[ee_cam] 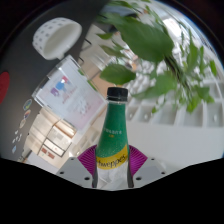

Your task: Pour water

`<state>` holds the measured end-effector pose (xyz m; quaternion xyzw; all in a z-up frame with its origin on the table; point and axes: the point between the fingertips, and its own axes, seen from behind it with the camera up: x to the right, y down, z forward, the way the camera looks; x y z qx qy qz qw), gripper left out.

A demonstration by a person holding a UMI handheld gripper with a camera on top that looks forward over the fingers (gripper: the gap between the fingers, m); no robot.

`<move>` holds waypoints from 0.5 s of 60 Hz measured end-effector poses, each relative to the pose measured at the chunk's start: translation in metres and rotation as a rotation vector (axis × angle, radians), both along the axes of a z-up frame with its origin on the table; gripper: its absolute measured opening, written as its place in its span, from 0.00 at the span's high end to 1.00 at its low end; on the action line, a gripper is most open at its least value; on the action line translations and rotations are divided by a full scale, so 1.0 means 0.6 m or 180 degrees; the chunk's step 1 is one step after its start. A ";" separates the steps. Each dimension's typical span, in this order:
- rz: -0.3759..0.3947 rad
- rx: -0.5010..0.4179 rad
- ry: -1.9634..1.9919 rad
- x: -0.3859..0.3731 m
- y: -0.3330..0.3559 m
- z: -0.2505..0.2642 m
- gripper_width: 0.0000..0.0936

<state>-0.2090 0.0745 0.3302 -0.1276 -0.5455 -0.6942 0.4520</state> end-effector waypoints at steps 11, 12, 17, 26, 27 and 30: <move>0.0114 -0.0207 -0.0827 -0.069 0.013 -0.148 0.56; 0.0090 -0.0225 -0.0851 -0.075 0.018 -0.157 0.57; 0.0072 -0.0270 -0.0787 -0.074 0.022 -0.160 0.56; 0.0261 -0.0301 0.0021 -0.067 0.006 -0.082 0.56; 0.0285 -0.0319 0.0179 -0.064 0.004 -0.069 0.56; 0.0415 -0.0492 0.0758 -0.050 -0.002 -0.031 0.56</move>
